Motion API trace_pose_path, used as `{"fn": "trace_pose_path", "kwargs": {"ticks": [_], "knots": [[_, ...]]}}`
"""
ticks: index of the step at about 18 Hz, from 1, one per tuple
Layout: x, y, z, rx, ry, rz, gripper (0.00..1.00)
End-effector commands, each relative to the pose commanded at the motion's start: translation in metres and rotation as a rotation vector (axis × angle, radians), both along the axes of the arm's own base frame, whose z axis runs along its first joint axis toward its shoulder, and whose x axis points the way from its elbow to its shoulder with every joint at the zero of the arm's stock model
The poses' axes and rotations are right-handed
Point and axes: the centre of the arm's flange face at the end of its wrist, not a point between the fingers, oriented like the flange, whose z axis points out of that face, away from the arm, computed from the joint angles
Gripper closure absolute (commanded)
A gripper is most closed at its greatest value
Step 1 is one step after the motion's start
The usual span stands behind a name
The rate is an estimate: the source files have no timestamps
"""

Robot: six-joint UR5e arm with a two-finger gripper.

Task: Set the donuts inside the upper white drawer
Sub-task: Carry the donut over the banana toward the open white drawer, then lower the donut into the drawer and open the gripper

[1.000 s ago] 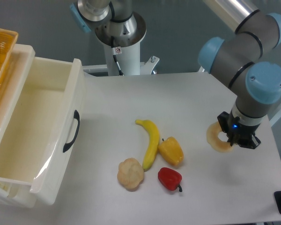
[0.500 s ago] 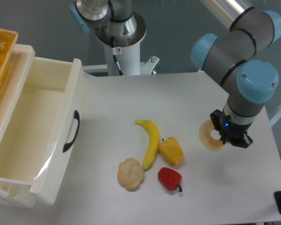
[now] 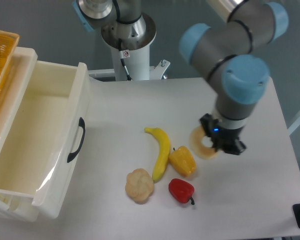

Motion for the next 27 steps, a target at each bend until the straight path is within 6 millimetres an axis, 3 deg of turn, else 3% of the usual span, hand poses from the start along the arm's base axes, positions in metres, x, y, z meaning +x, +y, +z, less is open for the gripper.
{"fn": "trace_pose_path", "kwargs": {"ticks": [9, 13, 15, 21, 25, 27], "knots": [[0.121, 0.026, 0.064, 0.174, -0.081, 0.085, 1.0], [0.149, 0.024, 0.094, 0.272, -0.146, 0.16, 1.0], [0.176, 0.036, 0.101, 0.291, -0.173, 0.154, 1.0], [0.244, 0.066, 0.1, 0.275, -0.203, 0.121, 1.0], [0.27, 0.078, 0.087, 0.261, -0.215, 0.083, 1.0], [0.279, 0.081, 0.077, 0.261, -0.216, 0.066, 0.93]]}}
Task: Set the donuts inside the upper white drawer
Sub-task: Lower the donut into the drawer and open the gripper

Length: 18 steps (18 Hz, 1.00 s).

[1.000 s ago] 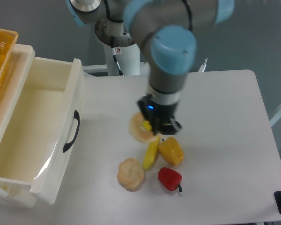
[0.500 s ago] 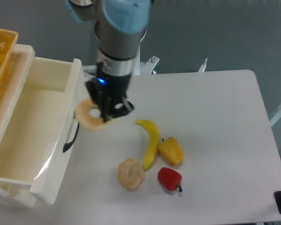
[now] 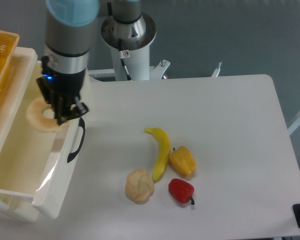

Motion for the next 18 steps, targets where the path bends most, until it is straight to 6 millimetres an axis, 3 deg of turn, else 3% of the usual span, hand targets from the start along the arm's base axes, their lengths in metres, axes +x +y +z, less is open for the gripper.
{"fn": "trace_pose_path", "kwargs": {"ticks": [5, 11, 14, 16, 18], "knots": [[0.007, 0.01, -0.016, -0.002, -0.001, -0.02, 0.71], [0.013, 0.017, -0.026, -0.012, -0.008, -0.035, 0.27], [0.013, 0.016, -0.025, -0.011, -0.011, -0.034, 0.15], [0.013, 0.017, -0.024, -0.008, -0.01, -0.034, 0.01], [0.012, 0.015, -0.021, -0.005, -0.012, -0.032, 0.0]]}}
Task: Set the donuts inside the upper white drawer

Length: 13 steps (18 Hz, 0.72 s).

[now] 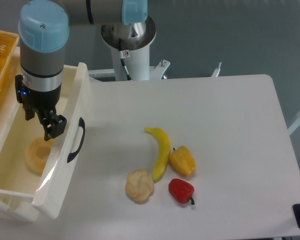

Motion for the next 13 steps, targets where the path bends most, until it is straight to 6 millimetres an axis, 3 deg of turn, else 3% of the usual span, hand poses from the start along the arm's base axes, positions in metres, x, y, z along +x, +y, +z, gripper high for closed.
{"fn": "trace_pose_path", "kwargs": {"ticks": [3, 5, 10, 13], "knots": [[-0.011, -0.002, -0.001, 0.013, -0.045, 0.021, 0.0], [-0.035, -0.009, 0.002, 0.037, -0.089, 0.076, 0.0], [-0.112, -0.036, 0.029, 0.124, -0.079, 0.168, 0.0], [-0.153, -0.057, 0.033, 0.154, -0.029, 0.141, 0.0]]}}
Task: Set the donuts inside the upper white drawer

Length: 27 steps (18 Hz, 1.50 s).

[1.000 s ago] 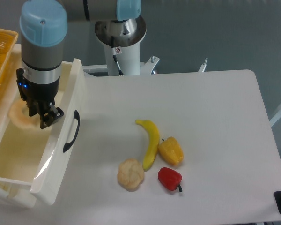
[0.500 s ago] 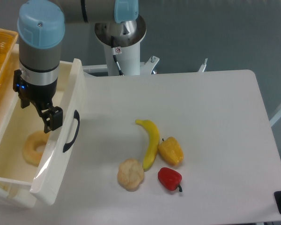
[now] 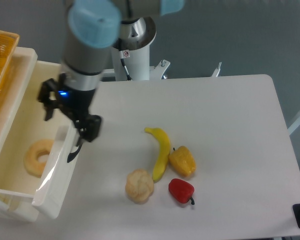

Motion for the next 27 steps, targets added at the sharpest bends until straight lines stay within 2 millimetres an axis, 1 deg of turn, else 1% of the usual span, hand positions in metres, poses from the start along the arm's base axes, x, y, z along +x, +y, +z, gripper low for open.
{"fn": "trace_pose_path", "kwargs": {"ticks": [2, 4, 6, 8, 10, 13, 15, 16, 17, 18, 20, 22, 24, 27], "knots": [[-0.021, -0.012, 0.001, 0.01, 0.033, 0.002, 0.0], [-0.044, -0.028, -0.004, -0.013, 0.09, -0.003, 0.0], [-0.054, -0.037, -0.009, -0.07, 0.164, -0.033, 0.0], [-0.063, -0.045, -0.017, -0.152, 0.242, -0.105, 0.0], [-0.075, -0.055, -0.036, -0.224, 0.259, -0.153, 0.0], [-0.106, -0.072, -0.072, -0.301, 0.269, -0.224, 0.0], [-0.133, -0.084, -0.094, -0.338, 0.273, -0.256, 0.0], [-0.151, -0.09, -0.107, -0.342, 0.269, -0.256, 0.0], [-0.171, -0.098, -0.115, -0.344, 0.283, -0.25, 0.0], [-0.186, -0.105, -0.128, -0.353, 0.29, -0.266, 0.0], [-0.216, -0.12, -0.151, -0.365, 0.304, -0.293, 0.0], [-0.239, -0.133, -0.172, -0.379, 0.312, -0.314, 0.0], [-0.254, -0.144, -0.187, -0.383, 0.308, -0.334, 0.0], [-0.257, -0.142, -0.2, -0.386, 0.298, -0.348, 0.0]]}}
